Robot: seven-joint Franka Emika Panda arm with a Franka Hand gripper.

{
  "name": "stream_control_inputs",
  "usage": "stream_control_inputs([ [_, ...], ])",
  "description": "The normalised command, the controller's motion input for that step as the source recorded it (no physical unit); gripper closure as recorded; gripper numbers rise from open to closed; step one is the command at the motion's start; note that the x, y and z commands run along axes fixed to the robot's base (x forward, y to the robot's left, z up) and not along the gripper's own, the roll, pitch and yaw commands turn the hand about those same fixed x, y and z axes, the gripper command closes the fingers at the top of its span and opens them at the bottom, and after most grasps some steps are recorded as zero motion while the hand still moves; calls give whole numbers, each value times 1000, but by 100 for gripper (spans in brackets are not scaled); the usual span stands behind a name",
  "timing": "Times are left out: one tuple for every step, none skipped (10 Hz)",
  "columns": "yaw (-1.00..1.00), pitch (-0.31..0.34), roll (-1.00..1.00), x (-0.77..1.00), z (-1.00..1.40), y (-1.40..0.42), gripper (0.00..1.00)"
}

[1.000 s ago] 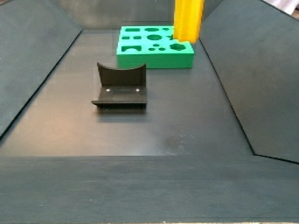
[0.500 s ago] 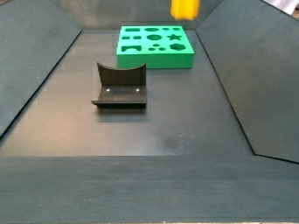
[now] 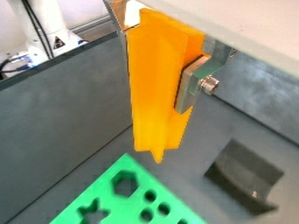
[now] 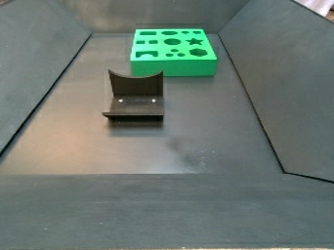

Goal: Pick up the star object. Move up. Move to above the board. Insert the star object.
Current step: Move to above the board, then insert the star object.

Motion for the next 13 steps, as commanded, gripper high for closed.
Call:
stream_control_inputs([
  [-64,144,-38,267,222,-1000,100],
  [-42,133,8,284,215,-949,100],
  [-24,132,18,257,171,-753,100],
  [-10,146,46,194,93,-402,100],
  [6,133,61,139,55,-210,100],
  [0,0,0,17,0,0,100],
  [0,0,0,94,0,0,100],
  [0,0,0,71,-11,0,100],
  [-117,0,64,0,-360,-63,100],
  [-157,-4,129,-60,-446,-63,100],
  [0,0,0,0,-51,0,100],
  [0,0,3,0,0,43,100],
  [423,-33,34,0,-346,0,100],
])
